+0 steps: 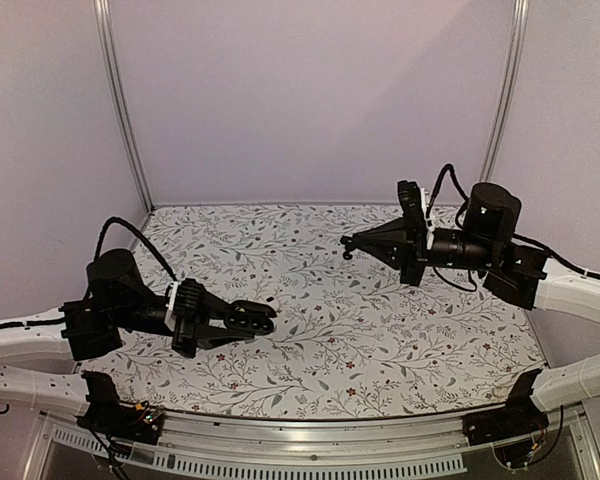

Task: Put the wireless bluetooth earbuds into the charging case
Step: Insert the left earbud into the left side groove of the charging case.

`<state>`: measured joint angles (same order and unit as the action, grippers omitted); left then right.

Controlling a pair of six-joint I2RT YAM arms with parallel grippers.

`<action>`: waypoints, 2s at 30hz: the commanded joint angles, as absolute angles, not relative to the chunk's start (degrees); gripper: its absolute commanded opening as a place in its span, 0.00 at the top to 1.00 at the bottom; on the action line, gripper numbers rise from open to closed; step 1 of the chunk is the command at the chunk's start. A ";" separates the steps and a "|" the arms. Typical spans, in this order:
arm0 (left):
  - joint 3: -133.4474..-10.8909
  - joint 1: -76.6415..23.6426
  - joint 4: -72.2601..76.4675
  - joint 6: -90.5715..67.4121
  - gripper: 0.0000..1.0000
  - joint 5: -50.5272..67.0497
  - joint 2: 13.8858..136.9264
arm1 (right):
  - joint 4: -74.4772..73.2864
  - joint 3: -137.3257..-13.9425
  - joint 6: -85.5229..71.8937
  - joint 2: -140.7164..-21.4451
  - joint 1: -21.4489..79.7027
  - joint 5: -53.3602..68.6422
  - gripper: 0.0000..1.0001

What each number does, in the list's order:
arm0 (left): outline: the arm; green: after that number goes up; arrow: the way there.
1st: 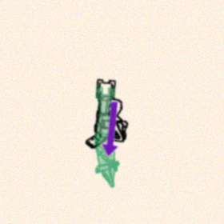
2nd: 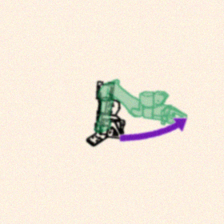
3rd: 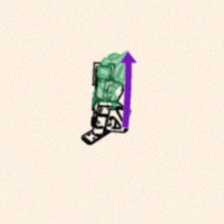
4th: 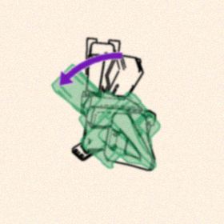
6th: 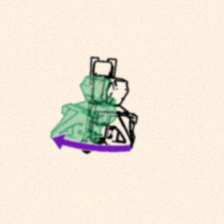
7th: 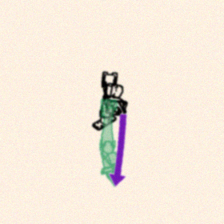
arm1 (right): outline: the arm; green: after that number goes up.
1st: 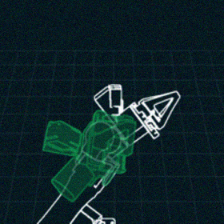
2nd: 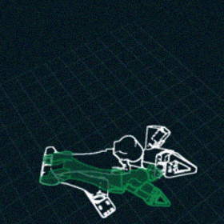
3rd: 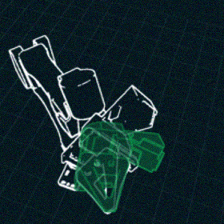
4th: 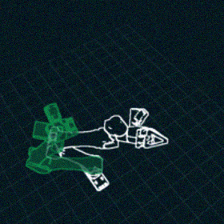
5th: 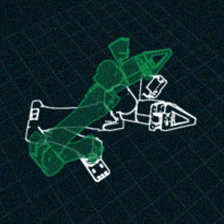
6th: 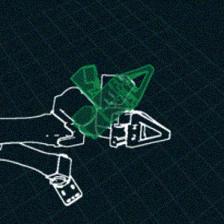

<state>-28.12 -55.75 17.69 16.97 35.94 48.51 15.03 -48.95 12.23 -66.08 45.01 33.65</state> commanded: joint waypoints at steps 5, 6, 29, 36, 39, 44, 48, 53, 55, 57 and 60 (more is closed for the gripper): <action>-28.64 -56.49 17.40 18.67 1.00 41.02 48.58 | 9.57 -49.54 18.25 -59.17 54.76 32.20 1.00; -28.69 -56.50 17.38 18.90 1.00 41.20 48.60 | 8.79 -49.90 19.28 -59.11 55.93 31.41 1.00; -31.61 -57.71 18.68 16.08 1.00 34.65 52.23 | 8.19 -56.17 15.84 -64.39 65.65 27.83 1.00; -31.53 -57.73 19.70 15.28 1.00 33.41 52.60 | 5.07 -60.04 18.88 -67.67 71.02 20.83 1.00; -31.57 -57.72 19.57 15.33 1.00 33.47 52.78 | 3.62 -61.69 20.99 -69.85 73.52 16.92 1.00; -31.77 -57.80 18.94 15.88 1.00 33.74 53.06 | 0.95 -65.40 23.28 -74.25 76.58 11.48 1.00; -32.05 -57.94 18.67 15.69 1.00 33.61 53.58 | -1.21 -68.26 23.99 -77.76 77.84 8.49 1.00; -32.33 -58.17 18.18 15.90 1.00 33.25 53.70 | -4.59 -71.73 23.65 -81.63 78.23 3.85 1.00; -32.32 -58.27 18.18 16.08 1.00 33.17 53.62 | -5.76 -72.54 23.64 -82.86 78.31 2.75 1.00; -32.21 -58.35 18.09 16.06 1.00 33.23 53.61 | -6.47 -73.20 23.64 -83.88 78.31 1.80 1.00; -32.17 -58.42 17.78 16.07 1.00 33.25 53.55 | -7.08 -73.51 23.77 -84.34 78.40 0.76 1.00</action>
